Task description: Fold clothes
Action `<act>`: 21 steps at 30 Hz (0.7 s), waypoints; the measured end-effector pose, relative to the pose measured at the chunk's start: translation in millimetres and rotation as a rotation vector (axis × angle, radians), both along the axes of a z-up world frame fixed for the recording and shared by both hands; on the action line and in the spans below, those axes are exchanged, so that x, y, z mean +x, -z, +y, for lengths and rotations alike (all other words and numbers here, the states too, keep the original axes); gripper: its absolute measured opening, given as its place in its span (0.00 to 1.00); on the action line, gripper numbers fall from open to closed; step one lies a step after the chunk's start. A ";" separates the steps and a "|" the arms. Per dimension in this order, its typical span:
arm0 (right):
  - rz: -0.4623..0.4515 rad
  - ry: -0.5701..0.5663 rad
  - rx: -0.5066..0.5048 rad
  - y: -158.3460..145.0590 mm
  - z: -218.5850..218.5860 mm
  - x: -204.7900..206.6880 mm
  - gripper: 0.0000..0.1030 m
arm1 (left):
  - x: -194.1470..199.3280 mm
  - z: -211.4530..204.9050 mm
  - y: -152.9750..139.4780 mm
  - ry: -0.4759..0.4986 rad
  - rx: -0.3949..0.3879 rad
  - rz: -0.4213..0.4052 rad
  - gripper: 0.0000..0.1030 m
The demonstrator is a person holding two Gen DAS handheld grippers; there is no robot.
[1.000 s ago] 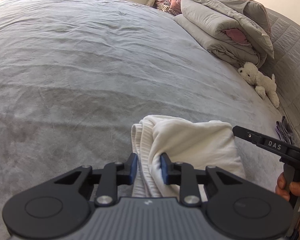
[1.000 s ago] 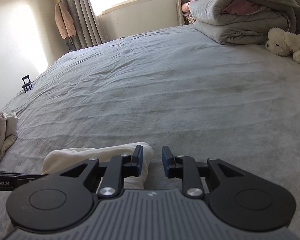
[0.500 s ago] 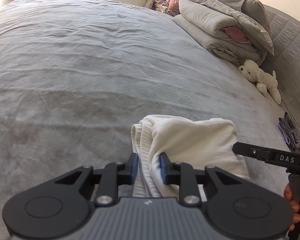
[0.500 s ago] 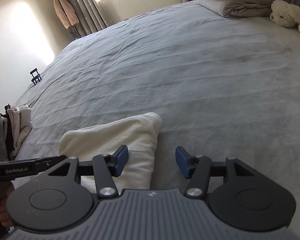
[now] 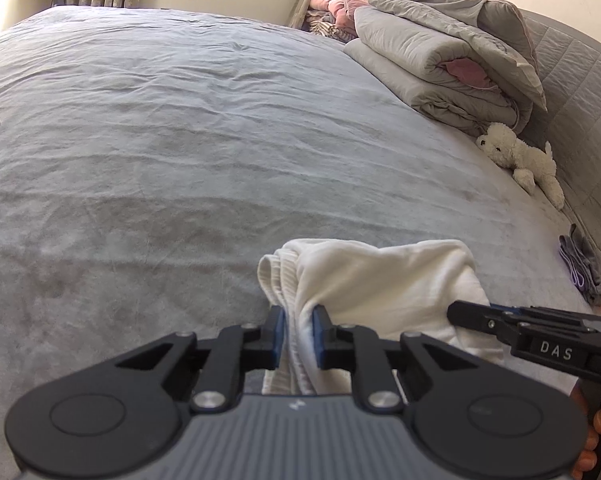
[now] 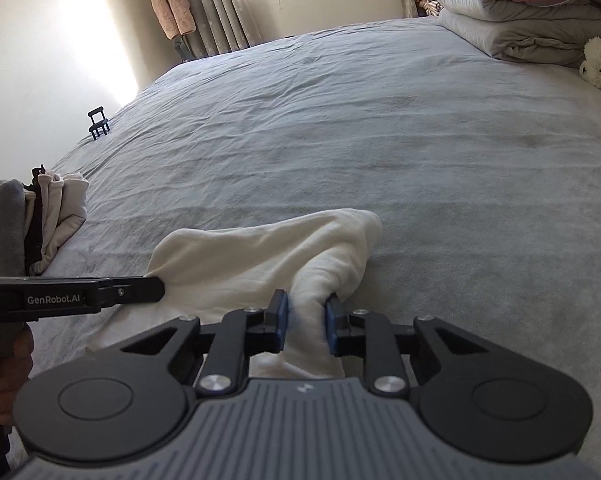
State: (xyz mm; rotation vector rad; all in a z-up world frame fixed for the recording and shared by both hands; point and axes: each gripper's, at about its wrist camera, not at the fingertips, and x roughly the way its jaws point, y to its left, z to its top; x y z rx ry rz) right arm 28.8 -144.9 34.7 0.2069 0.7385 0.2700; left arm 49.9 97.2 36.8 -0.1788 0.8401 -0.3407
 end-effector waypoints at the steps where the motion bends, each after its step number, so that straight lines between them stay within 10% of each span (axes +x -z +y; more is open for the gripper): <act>1: -0.016 0.001 0.006 -3.3 -1.0 -1.0 0.22 | -1.3 0.0 -1.3 0.000 0.000 -0.005 0.14; 6: 0.009 0.031 0.038 1.3 -8.3 2.5 0.22 | -2.2 -0.3 -1.8 -0.002 0.008 -0.011 0.14; 12: 0.051 0.071 0.086 9.4 -18.1 7.8 0.58 | -0.1 1.0 -1.2 -0.003 0.000 -0.001 0.14; 21: 0.044 0.042 0.065 14.2 -8.5 7.3 0.57 | -0.7 -0.2 -2.1 -0.004 0.003 -0.002 0.15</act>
